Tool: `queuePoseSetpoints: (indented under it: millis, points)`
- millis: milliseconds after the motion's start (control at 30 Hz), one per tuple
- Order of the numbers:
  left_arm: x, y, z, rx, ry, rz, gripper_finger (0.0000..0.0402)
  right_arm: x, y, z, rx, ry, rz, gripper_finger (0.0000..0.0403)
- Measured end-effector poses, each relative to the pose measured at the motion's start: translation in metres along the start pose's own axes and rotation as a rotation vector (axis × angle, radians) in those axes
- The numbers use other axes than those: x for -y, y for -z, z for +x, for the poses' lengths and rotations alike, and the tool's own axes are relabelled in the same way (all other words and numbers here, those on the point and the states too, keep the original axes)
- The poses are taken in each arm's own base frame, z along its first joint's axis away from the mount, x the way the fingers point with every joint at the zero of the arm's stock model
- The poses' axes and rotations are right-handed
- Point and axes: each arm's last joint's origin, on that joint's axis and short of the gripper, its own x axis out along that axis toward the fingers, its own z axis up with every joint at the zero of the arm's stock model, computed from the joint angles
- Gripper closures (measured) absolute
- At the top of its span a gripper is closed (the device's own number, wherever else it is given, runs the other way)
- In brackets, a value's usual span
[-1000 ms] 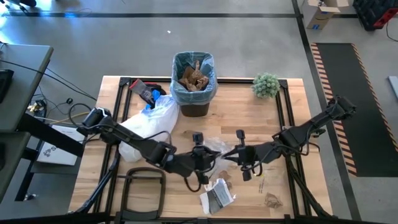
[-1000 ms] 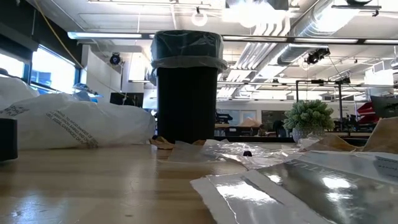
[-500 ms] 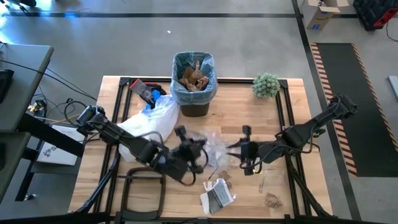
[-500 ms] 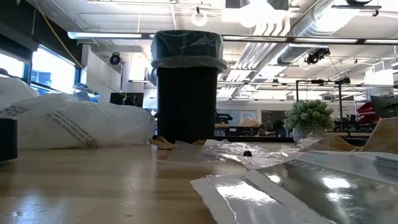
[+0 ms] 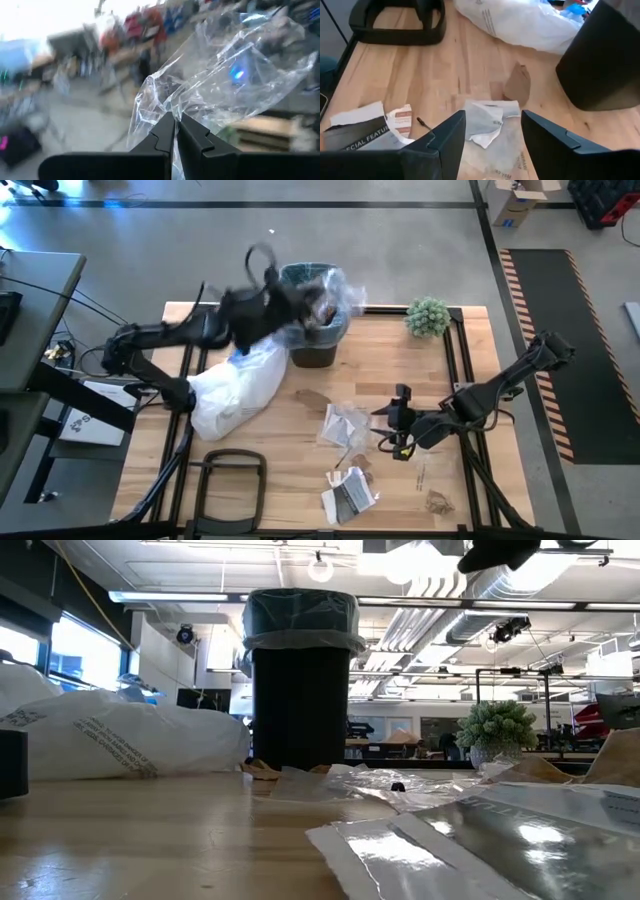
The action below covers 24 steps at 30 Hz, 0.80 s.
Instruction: Place trash/remove bag and relplace
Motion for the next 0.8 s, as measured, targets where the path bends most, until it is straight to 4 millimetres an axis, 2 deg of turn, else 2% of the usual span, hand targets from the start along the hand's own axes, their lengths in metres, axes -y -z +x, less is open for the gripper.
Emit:
queuePoseSetpoints:
  millis: [100, 267, 400, 533, 800]
  points:
    - [-0.026, 0.026, 0.029, -0.124, -0.012, -0.076, 0.0401, -0.004, 0.006, 0.002, 0.006, -0.015, 0.023, 0.0222]
    - [-0.043, 0.059, 0.054, -0.306, -0.04, -0.174, 0.0401, -0.013, 0.01, -0.003, 0.012, -0.051, 0.021, 0.0222]
    - [-0.052, 0.072, 0.058, -0.389, -0.104, -0.241, 0.0401, -0.018, 0.012, -0.007, 0.024, -0.057, 0.002, 0.0222]
    - [-0.06, 0.08, 0.058, -0.452, -0.145, -0.397, 0.0391, -0.022, 0.012, -0.01, 0.044, -0.038, -0.007, 0.0222]
    - [-0.069, 0.101, 0.058, -0.638, -0.134, -0.504, 0.0303, -0.021, 0.012, -0.01, 0.052, -0.022, -0.012, 0.0222]
